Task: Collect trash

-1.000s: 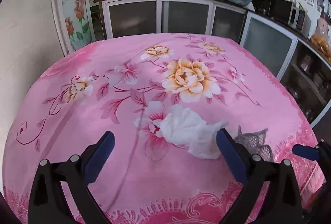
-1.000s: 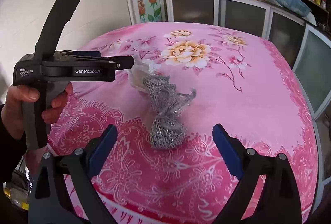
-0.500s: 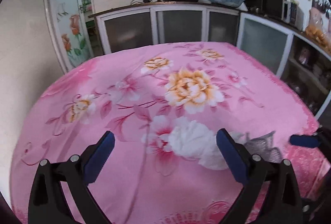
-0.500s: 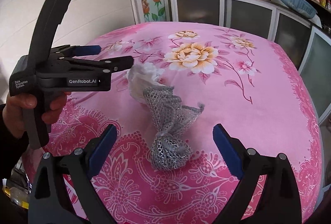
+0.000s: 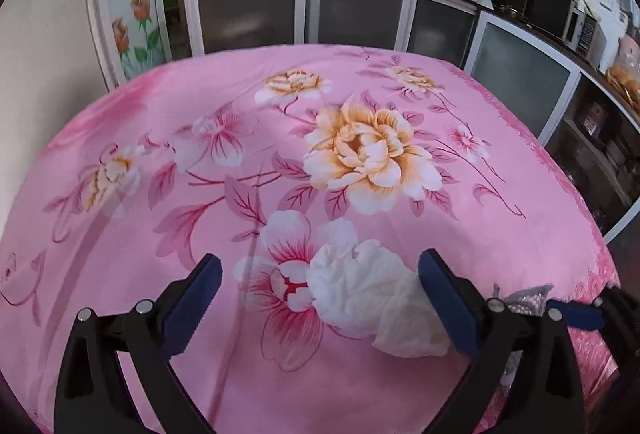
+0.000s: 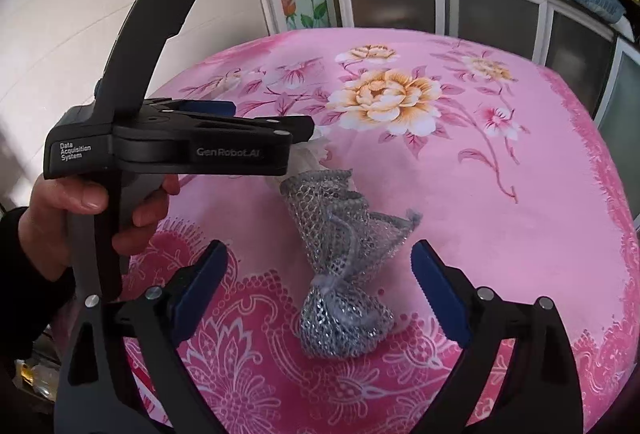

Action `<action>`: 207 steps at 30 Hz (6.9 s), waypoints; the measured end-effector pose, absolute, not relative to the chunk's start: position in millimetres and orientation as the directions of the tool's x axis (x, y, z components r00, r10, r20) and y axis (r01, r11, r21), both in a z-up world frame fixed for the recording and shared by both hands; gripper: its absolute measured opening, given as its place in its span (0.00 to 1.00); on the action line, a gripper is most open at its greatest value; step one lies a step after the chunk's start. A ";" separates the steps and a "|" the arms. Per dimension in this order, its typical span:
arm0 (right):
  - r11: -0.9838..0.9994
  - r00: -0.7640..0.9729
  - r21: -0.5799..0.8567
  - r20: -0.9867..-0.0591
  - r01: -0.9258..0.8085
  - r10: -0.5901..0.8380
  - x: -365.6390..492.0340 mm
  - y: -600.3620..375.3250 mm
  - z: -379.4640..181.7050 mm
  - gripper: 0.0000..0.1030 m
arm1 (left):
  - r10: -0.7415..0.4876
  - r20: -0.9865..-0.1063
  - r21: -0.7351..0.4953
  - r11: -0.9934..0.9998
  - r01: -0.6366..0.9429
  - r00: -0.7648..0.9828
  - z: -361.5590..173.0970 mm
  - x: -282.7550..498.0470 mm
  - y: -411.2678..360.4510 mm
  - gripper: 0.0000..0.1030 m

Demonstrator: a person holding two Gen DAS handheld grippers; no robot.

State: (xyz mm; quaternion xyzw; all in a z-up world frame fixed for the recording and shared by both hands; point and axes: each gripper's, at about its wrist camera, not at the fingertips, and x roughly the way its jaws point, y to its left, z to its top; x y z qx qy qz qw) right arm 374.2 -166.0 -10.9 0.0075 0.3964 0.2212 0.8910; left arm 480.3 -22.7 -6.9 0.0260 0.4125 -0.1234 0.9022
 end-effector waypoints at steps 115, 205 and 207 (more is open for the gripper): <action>0.674 0.577 0.325 -0.796 0.663 -0.183 -88.5 -602.4 -120.1 0.16 | -0.641 -0.767 -0.219 0.250 0.943 -0.008 -50.4 83.3 -509.1 0.02; 0.399 0.400 0.029 -0.118 0.916 -0.909 -145.3 -240.1 -9.8 0.92 | -0.526 -0.370 -0.149 0.847 0.510 0.766 9.7 -0.8 -94.9 0.92; 0.398 0.397 0.028 -0.142 0.917 -0.907 -143.3 -241.7 -13.7 0.92 | -0.500 -0.383 -0.111 0.860 0.499 0.777 8.6 0.1 -94.6 0.92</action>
